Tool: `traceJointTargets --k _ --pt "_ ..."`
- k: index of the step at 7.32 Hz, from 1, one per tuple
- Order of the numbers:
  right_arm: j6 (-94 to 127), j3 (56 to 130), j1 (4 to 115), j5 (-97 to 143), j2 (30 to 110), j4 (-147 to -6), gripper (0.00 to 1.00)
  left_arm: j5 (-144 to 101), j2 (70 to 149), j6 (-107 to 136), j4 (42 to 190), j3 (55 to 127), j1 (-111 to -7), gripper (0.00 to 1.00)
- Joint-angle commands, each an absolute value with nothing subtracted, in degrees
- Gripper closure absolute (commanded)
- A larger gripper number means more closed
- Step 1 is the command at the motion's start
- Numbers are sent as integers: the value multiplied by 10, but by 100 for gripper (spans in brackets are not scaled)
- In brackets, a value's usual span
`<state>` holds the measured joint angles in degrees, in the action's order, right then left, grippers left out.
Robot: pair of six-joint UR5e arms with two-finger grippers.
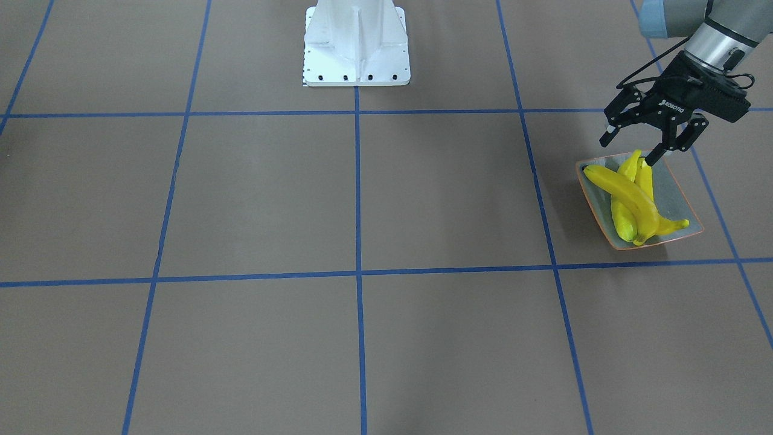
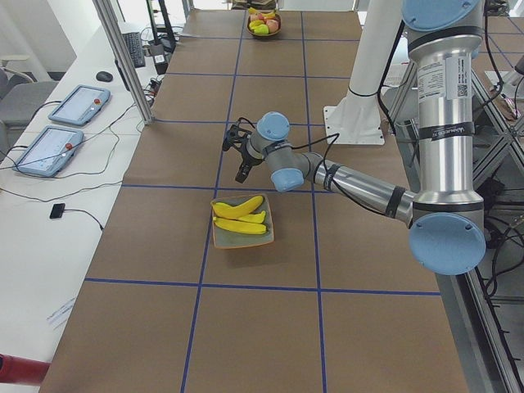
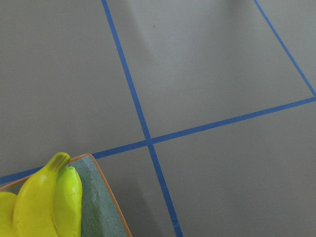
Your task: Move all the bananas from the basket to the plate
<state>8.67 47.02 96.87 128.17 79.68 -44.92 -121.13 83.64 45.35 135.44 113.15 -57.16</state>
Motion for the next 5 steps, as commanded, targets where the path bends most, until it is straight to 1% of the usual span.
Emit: traceJointTargets --k 1,2,3,5 --pt "111 468 962 1292 799 -443 7 -1211 839 454 1354 1131 -571 0" --pt "115 468 954 1290 799 -436 10 -1211 841 454 1354 1131 -571 0" --pt "127 468 943 1290 798 -436 16 -1211 841 454 1354 1131 -571 0" --pt "127 466 933 1282 799 -426 20 -1212 843 454 1354 1131 -570 0"
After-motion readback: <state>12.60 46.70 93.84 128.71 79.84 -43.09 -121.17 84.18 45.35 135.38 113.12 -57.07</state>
